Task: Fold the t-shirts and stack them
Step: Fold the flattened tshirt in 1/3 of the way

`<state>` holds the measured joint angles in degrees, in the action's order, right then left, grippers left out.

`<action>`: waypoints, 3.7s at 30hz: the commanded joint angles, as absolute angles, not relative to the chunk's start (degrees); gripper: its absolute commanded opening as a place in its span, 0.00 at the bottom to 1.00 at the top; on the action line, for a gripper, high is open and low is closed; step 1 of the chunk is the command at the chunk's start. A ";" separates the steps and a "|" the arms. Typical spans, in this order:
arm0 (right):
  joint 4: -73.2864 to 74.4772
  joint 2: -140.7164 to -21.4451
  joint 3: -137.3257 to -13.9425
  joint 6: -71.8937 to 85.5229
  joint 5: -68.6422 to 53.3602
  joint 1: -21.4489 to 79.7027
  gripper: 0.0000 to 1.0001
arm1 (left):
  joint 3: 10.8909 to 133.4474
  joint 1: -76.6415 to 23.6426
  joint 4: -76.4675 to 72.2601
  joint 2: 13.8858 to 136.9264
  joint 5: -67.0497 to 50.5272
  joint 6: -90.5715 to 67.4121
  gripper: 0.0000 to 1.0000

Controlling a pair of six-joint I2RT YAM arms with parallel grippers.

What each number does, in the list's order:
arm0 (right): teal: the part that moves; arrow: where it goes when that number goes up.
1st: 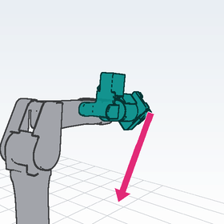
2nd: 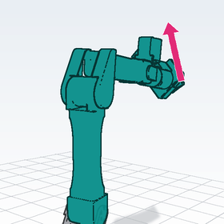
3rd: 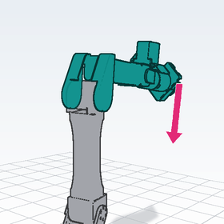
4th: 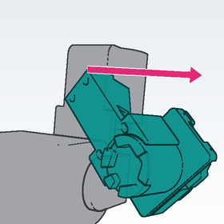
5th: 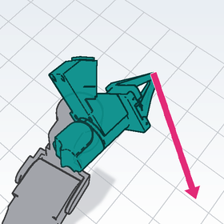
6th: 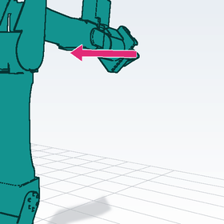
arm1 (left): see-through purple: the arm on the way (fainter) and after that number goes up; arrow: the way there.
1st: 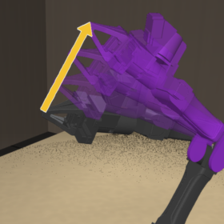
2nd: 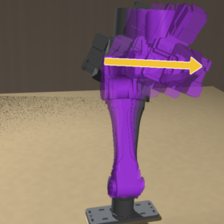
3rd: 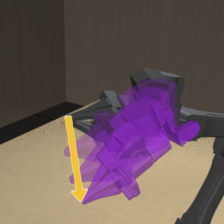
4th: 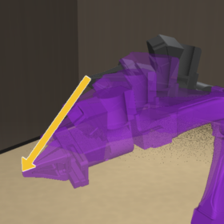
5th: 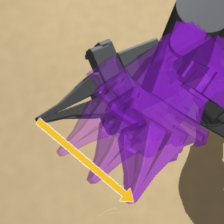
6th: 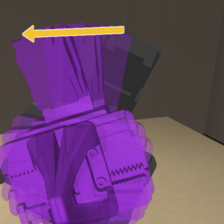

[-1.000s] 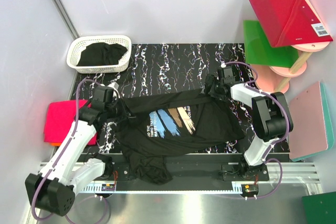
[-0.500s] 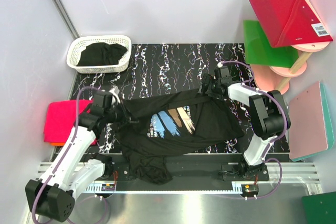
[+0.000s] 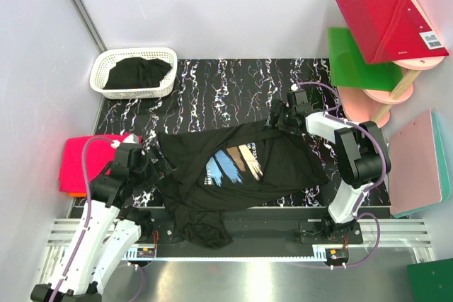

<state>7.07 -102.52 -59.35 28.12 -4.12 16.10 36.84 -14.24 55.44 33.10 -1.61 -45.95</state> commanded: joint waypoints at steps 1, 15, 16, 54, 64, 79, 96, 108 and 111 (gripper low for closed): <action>6.15 -103.18 -61.17 28.04 -4.57 17.40 1.00 | 35.52 -14.15 48.18 32.78 -4.82 -45.44 0.98; 6.24 -102.22 -61.17 28.21 -4.31 17.75 1.00 | 48.23 -38.04 40.60 68.80 7.02 -36.48 0.75; 6.15 -101.96 -61.17 28.04 -4.48 17.75 1.00 | 49.47 -39.62 40.95 70.91 8.60 -36.04 0.75; 6.68 -85.86 -46.93 28.66 34.53 30.23 1.00 | 48.69 -41.40 45.79 60.64 28.04 -39.99 0.99; 4.75 -100.37 -53.79 30.23 36.56 30.15 0.34 | 48.43 -41.40 45.44 61.44 27.95 -39.99 0.99; 9.83 -97.73 -55.72 28.92 46.57 30.32 0.40 | 48.43 -41.40 43.95 64.60 27.42 -39.64 0.99; 11.69 -84.74 -52.65 27.51 40.52 30.50 1.00 | 47.29 -37.71 38.68 65.91 25.84 -36.83 0.98; -3.62 -84.26 -52.37 18.37 35.95 30.41 0.00 | 55.80 -25.49 33.66 88.13 20.13 -32.43 0.00; -1.67 -87.09 -56.24 18.72 34.37 30.50 0.00 | 59.49 -25.31 33.66 94.82 20.48 -32.34 0.00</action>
